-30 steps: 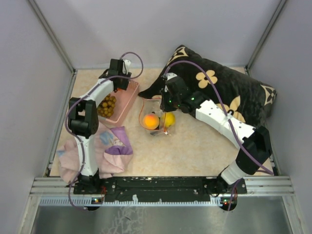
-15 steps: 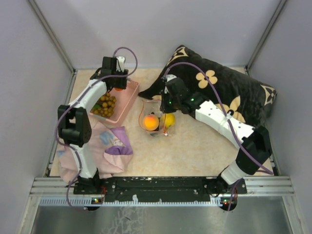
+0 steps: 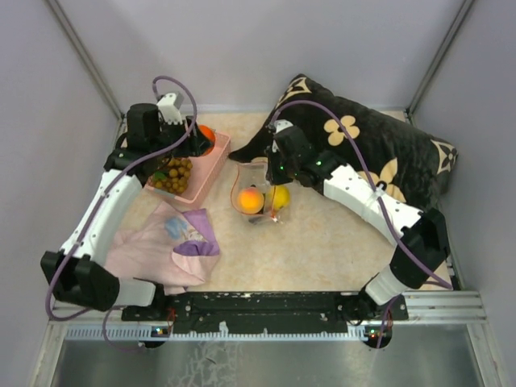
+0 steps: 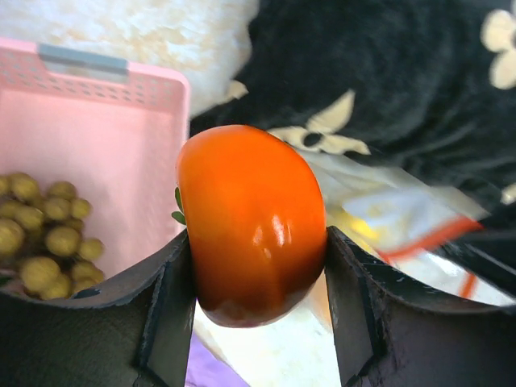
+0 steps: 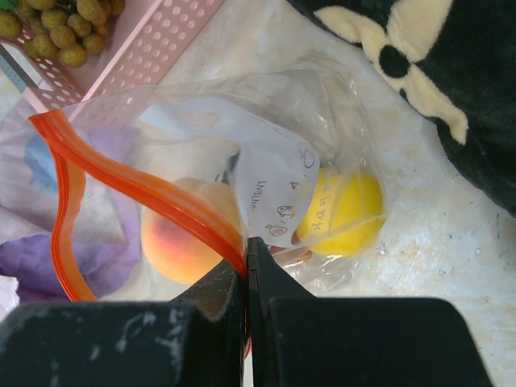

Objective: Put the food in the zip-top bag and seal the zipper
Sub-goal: Pick up the fake fruit from the bin, then place the fake fruit in the zipper food storage bag.

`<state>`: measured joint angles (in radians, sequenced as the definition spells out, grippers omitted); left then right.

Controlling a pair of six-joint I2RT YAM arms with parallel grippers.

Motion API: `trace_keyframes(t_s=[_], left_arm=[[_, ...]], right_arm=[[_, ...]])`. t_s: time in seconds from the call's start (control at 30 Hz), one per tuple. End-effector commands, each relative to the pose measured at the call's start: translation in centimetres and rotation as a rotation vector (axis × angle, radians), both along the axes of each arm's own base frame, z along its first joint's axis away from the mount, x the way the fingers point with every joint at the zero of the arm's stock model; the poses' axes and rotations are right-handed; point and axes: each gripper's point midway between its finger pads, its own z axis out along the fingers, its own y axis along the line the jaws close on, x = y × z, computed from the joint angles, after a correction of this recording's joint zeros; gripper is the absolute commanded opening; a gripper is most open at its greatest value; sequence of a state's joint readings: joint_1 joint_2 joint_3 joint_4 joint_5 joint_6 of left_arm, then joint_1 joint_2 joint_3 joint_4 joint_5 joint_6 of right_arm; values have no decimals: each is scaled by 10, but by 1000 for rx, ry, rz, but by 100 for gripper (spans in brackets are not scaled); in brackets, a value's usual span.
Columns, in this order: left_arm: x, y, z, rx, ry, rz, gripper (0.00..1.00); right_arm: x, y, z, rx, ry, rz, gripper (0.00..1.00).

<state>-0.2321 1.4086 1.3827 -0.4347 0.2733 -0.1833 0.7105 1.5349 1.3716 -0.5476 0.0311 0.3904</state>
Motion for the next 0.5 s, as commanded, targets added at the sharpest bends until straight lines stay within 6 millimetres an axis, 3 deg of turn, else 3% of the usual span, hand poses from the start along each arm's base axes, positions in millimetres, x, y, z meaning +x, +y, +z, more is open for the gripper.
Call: trace_keyframes(t_s=[0.0, 0.2, 0.47], left_arm=[[-53, -25, 25, -156, 12, -99, 44], [-105, -50, 52, -284, 5, -173, 44], [-146, -103, 58, -370, 35, -246, 46]], right_arm=[[16, -4, 59, 49, -148, -20, 0], [20, -5, 72, 31, -187, -31, 0], [19, 3, 70, 51, -173, -30, 0]])
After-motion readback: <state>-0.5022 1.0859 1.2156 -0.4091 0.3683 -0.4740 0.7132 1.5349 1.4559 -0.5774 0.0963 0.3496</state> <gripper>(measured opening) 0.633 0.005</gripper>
